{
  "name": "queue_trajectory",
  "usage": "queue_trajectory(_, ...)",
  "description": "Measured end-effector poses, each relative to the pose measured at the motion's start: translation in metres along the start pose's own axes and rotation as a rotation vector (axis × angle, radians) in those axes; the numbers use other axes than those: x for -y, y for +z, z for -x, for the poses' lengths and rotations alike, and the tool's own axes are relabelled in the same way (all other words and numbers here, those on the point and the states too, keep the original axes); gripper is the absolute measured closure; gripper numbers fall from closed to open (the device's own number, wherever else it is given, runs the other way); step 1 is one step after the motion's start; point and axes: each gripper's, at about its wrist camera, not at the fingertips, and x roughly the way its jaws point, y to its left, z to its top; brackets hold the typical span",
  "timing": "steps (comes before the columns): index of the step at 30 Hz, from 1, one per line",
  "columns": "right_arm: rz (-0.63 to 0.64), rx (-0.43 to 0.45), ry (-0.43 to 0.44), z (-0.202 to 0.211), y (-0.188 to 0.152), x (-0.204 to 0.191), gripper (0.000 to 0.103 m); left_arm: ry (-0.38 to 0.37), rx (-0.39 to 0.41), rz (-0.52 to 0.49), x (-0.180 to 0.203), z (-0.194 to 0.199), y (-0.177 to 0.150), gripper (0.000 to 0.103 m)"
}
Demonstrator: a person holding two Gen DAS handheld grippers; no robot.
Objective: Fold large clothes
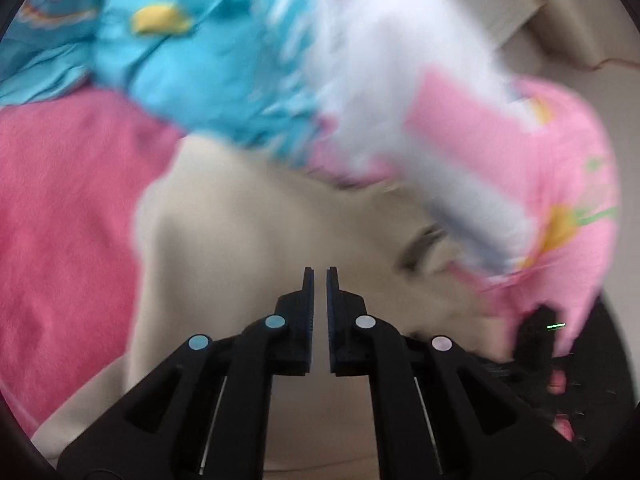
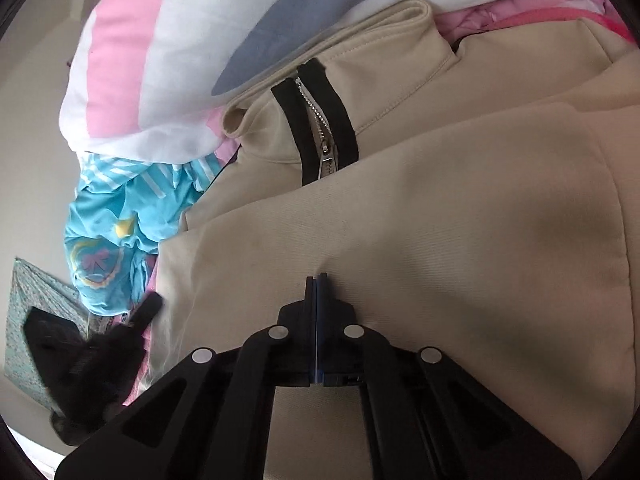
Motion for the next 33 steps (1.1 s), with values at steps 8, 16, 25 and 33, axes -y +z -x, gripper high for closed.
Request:
queue_trajectory(8,0.017,0.012,-0.002,-0.002,0.001,-0.005,0.103,0.001,-0.105,0.235,-0.048,-0.028,-0.007,0.101)
queue_trajectory(16,0.023,0.016,-0.002,0.002,0.000,0.000,0.103,-0.043,-0.032,0.236,-0.046,-0.019,-0.001,0.099)
queue_trajectory(25,0.024,0.017,0.002,0.002,0.001,0.000,0.103,-0.063,-0.091,0.312,-0.056,-0.028,-0.008,0.101)
queue_trajectory(33,0.027,0.109,0.071,0.025,-0.004,-0.002,0.091,-0.028,-0.081,0.292,-0.054,-0.029,-0.007,0.101)
